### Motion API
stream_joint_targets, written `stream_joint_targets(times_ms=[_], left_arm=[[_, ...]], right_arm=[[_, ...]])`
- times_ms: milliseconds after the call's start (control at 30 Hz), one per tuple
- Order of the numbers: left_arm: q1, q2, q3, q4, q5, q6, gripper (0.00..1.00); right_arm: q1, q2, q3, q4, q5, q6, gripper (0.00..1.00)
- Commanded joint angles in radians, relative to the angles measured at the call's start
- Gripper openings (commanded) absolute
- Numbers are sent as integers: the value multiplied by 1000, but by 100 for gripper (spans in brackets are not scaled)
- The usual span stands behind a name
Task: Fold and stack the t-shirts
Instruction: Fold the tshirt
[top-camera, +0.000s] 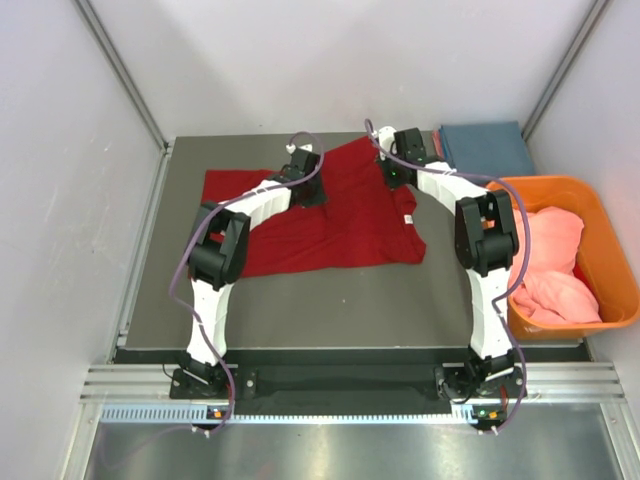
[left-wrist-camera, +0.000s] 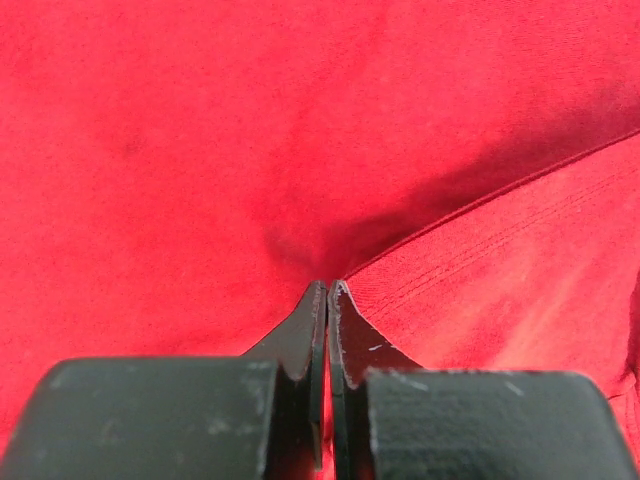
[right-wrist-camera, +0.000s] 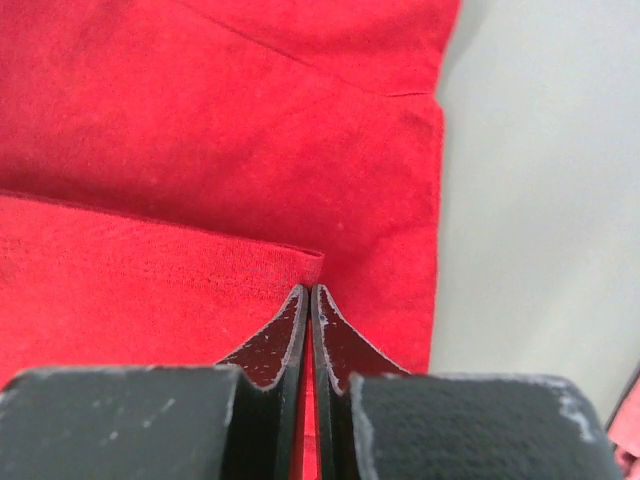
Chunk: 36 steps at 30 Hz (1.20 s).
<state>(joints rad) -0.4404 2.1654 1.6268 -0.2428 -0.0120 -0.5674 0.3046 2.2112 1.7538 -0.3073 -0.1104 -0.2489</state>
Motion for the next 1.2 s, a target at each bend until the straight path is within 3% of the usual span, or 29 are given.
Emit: stream_joint_targets(times_ms=[0, 433, 1167], left_arm=[[-1, -95, -24, 31, -69, -20, 0], [-1, -101, -27, 7, -126, -31, 0], [-1, -99, -18, -62, -252, -63, 0]], right_arm=[[16, -84, -22, 109, 3, -73, 0], [37, -108, -105, 227, 106, -155, 0], [74, -119, -180, 395, 106, -254, 0]])
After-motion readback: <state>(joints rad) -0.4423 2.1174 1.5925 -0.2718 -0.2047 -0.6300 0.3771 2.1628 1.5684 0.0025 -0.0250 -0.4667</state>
